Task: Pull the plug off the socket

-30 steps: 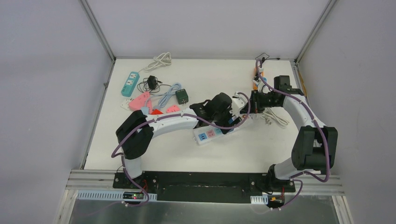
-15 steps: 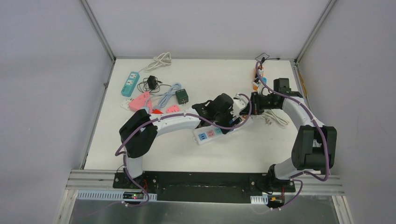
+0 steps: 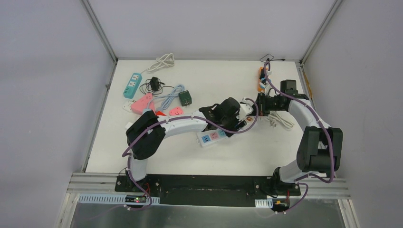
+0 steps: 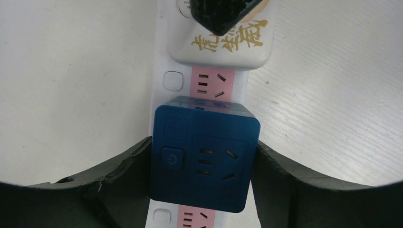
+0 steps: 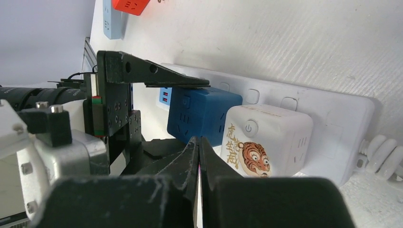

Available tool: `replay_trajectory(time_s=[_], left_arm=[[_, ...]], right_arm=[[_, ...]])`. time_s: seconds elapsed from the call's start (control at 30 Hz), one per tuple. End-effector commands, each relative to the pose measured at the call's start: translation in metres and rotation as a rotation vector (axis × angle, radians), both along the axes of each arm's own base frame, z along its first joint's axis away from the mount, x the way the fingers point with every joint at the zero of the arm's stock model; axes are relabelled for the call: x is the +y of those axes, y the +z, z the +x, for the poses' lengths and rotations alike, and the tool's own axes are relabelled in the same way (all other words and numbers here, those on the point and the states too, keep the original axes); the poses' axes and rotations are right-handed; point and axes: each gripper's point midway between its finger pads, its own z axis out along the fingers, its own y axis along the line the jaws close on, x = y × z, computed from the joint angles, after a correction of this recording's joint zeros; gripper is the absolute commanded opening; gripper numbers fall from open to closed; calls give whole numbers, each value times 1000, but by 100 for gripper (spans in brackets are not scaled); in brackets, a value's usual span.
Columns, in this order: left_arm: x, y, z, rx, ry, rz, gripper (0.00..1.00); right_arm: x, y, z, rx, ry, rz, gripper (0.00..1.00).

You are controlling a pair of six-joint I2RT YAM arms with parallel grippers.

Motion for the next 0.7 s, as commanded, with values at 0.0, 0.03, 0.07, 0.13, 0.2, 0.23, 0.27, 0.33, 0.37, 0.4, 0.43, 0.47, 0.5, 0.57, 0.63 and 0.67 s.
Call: replay_trajectory(time_s=[0.0, 0.03, 0.07, 0.13, 0.2, 0.23, 0.27, 0.33, 0.37, 0.4, 0.43, 0.47, 0.5, 0.57, 0.63, 0.67], left_arm=[[-11, 19, 6, -47, -22, -41, 63], [-12, 19, 4, -43, -27, -43, 59], [-12, 19, 3, -40, -32, -45, 52], [-12, 19, 2, -33, -32, -48, 16], [-13, 20, 1, -30, -43, -53, 0], [-12, 20, 1, -29, -42, -54, 0], [-12, 20, 0, -27, -45, -52, 0], [-11, 20, -1, -24, -51, -56, 0], [-11, 20, -1, -20, -55, -56, 0], [-11, 19, -2, -19, -60, -56, 0], [-11, 20, -2, -17, -65, -58, 0], [-11, 19, -3, -16, -71, -59, 0], [-11, 19, -4, -13, -76, -61, 0], [-12, 20, -6, -8, -84, -68, 0], [-13, 21, -7, 2, -88, -77, 0], [-13, 21, -7, 11, -90, -82, 0]], right_arm=[[3, 4, 5, -8, 7, 41, 0], [4, 4, 5, -6, 9, 44, 0], [4, 4, 4, -6, 12, 50, 0], [6, 6, 3, -5, 23, 66, 0], [7, 6, 1, -3, 30, 77, 7], [7, 7, 1, -4, 33, 80, 11], [8, 7, 1, -2, 36, 86, 11], [7, 6, 1, 0, 31, 77, 3], [6, 5, 1, -3, 24, 65, 0], [5, 4, 1, -9, 27, 61, 0], [6, 5, -1, -17, 34, 62, 0], [7, 6, -3, -21, 45, 70, 0], [7, 6, -5, -20, 47, 74, 0], [7, 3, -5, -8, 34, 65, 0], [7, 0, -4, 8, 19, 59, 0], [7, -2, -4, 17, 12, 60, 0]])
